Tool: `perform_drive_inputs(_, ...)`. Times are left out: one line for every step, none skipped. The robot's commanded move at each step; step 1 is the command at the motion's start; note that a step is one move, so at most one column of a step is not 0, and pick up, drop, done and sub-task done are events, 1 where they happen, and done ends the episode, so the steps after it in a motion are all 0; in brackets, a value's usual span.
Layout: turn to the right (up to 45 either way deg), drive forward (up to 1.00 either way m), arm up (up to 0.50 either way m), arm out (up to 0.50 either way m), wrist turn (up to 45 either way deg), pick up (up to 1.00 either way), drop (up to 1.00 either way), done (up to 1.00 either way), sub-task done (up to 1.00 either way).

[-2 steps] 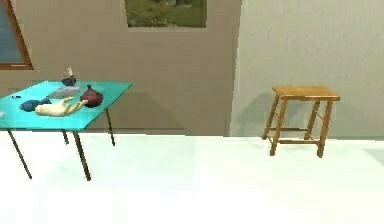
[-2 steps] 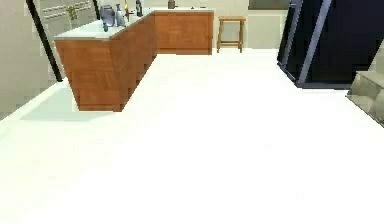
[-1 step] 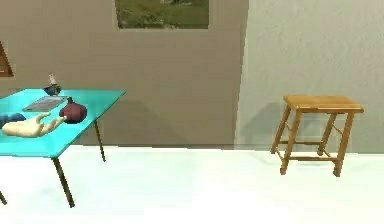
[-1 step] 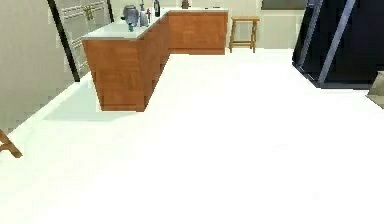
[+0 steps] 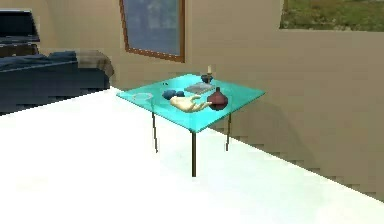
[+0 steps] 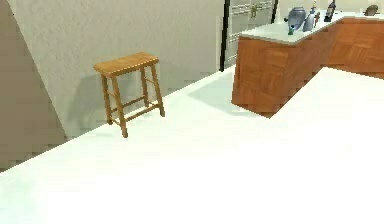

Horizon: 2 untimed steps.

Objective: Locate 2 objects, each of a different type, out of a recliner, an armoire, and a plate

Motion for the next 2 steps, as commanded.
perform_drive_inputs(0.0,0.35,0.00,0.00,0.0,0.00,0.00,0.00,0.00)
perform_drive_inputs(-42.0,0.00,0.00,0.00,0.0,0.00,0.00,0.00,0.00)
